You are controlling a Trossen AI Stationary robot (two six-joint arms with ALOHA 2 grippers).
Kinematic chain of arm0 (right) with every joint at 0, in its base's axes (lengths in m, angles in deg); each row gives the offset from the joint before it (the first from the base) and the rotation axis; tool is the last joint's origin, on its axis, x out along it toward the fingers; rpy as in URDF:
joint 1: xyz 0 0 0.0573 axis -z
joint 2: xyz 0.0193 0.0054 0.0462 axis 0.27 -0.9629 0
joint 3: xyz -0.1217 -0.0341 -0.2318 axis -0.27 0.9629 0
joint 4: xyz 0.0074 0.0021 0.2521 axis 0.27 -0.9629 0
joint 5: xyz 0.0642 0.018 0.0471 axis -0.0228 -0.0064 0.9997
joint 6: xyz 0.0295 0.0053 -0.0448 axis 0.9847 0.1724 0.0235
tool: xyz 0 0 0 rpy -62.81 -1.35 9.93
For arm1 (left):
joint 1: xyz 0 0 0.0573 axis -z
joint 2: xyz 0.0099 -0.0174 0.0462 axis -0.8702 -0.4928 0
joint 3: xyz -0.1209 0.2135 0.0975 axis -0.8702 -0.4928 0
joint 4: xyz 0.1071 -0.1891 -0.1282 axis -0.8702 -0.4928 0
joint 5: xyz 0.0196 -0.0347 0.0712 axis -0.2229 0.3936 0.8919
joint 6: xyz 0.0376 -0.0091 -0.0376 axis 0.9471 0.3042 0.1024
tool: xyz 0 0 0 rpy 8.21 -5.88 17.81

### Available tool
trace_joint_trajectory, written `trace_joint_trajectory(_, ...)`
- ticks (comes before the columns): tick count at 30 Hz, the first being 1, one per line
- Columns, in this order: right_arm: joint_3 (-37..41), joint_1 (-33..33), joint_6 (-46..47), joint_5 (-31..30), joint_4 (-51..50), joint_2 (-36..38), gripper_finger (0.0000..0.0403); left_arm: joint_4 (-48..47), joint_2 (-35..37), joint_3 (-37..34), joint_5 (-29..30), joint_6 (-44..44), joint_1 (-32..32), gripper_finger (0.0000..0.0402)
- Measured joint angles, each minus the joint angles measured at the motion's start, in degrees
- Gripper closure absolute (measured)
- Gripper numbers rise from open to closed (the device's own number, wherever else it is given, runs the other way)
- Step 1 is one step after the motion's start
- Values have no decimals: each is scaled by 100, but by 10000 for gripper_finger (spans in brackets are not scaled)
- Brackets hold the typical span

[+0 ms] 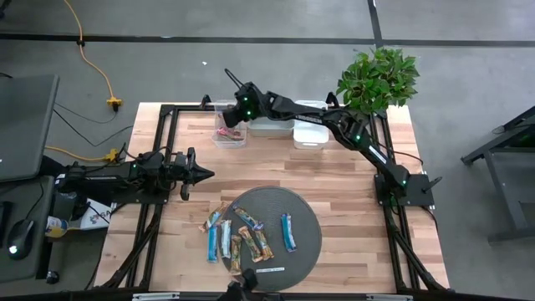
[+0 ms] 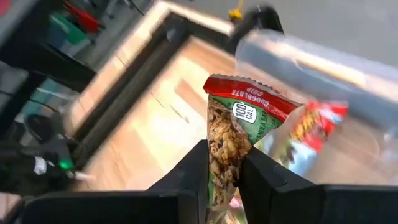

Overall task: Pick and place Granola Bars by type
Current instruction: Put the red granola bar into the transparent bin

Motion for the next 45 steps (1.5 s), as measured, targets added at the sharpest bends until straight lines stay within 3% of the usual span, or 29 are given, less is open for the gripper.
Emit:
trace_joint_trajectory(37,0,15,24,37,-366,-91,343,-7,0,0,50,-1,0,401)
trace_joint_trajectory(45,0,55,-116,352,-260,-91,295,-7,0,0,48,0,0,401)
